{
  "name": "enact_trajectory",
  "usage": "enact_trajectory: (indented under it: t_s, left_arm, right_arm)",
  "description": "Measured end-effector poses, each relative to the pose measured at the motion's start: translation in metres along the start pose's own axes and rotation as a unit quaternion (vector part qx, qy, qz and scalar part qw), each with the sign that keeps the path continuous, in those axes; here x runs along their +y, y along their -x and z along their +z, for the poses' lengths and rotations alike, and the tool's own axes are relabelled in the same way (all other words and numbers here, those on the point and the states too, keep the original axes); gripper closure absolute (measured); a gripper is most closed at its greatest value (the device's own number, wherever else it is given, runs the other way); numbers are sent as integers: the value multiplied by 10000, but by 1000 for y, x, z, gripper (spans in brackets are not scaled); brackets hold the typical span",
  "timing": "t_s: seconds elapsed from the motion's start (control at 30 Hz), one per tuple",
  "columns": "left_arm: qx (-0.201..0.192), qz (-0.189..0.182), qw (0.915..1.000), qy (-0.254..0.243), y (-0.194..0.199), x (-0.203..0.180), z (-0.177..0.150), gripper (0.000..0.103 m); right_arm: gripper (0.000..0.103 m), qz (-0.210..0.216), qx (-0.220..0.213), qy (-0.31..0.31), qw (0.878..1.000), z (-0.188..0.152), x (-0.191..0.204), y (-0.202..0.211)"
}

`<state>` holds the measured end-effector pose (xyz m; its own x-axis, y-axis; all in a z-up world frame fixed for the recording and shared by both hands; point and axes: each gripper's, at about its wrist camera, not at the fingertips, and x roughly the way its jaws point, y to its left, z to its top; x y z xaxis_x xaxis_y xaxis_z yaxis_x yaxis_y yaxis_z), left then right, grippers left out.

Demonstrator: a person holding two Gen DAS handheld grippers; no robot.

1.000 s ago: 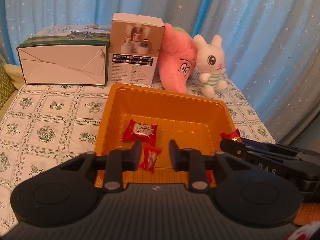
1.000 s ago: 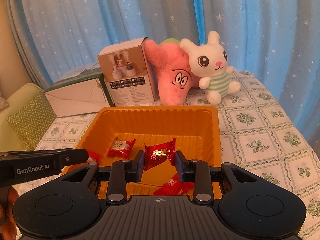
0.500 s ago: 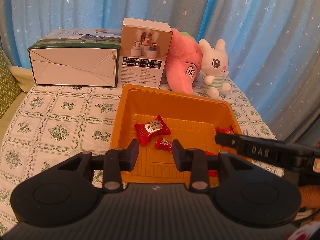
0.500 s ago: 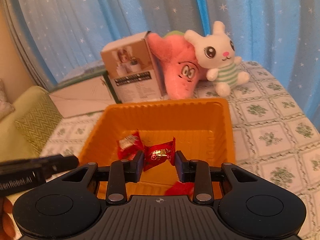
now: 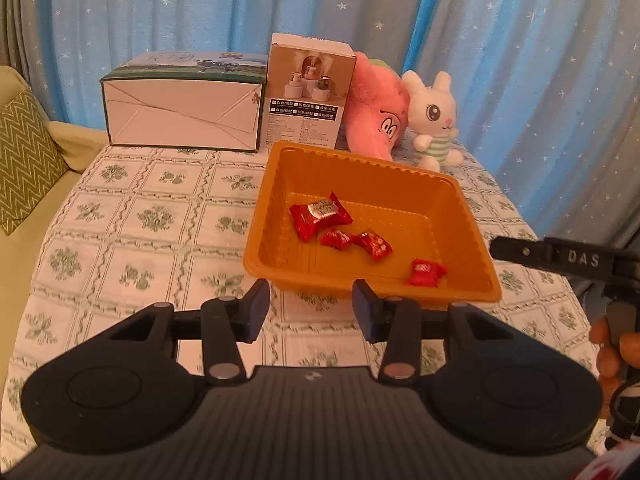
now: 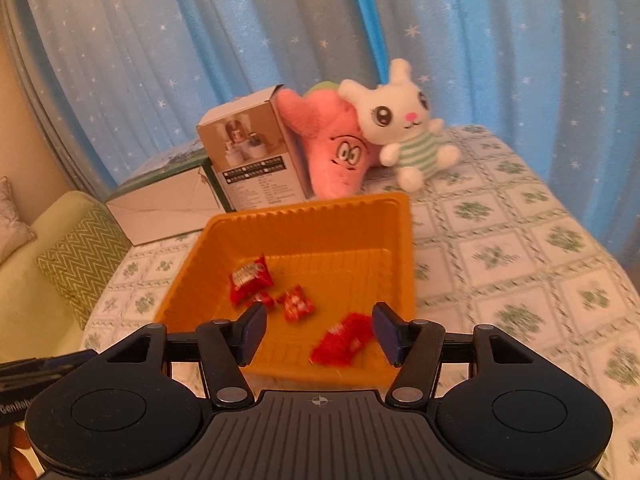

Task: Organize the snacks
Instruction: 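Move both tools back from the basket to the snack pile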

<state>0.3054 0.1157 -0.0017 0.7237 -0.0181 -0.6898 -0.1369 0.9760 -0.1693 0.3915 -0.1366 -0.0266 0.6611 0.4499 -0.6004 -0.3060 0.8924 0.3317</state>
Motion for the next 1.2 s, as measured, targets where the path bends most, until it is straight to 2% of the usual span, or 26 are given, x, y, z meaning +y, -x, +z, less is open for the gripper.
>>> enact_trajectory:
  t_s: [0.23, 0.6, 0.87, 1.2]
  left_arm:
    - [-91, 115, 9999, -55, 50, -12, -33, 62]
    - [-2, 36, 10000, 27, 104, -23, -90, 62]
    - [189, -32, 9996, -196, 120, -31, -129, 62]
    - [337, -58, 9983, -472, 135, -40, -154, 62]
  right_arm:
    - [44, -343, 15, -142, 9993, -42, -9, 65]
    - [44, -486, -102, 56, 9987, -97, 1, 147]
    - [44, -489, 13, 39, 9988, -136, 5, 174]
    - [44, -541, 229, 216, 9980, -169, -1, 180]
